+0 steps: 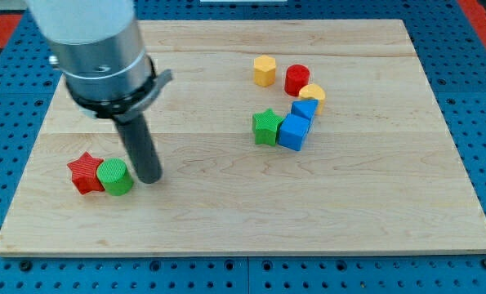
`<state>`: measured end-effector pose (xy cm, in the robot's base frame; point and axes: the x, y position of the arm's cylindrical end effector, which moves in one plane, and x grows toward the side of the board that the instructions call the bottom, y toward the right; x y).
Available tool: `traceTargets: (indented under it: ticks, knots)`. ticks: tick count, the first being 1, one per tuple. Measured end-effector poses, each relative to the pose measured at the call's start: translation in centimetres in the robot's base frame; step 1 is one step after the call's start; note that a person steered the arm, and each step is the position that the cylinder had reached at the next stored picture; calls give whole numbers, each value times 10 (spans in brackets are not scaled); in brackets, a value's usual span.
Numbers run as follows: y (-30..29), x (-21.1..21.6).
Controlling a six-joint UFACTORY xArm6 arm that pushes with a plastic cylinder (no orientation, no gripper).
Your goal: Move the green star to the center
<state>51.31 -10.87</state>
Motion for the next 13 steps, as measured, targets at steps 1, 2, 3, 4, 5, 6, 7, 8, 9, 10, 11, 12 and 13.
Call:
traceTargets:
  ticks: [1,2,3,4,5,6,7,8,9,10,11,12,13]
  knots:
    - [69,-35]
    - [87,-38]
    - [99,-12]
    - [144,-34]
    - [155,-71]
    - [145,-90]
    - [145,-118]
    - [161,-144]
    - [161,-156]
    - [130,-156]
    - [92,-162]
    - [80,-196]
    - [82,-229]
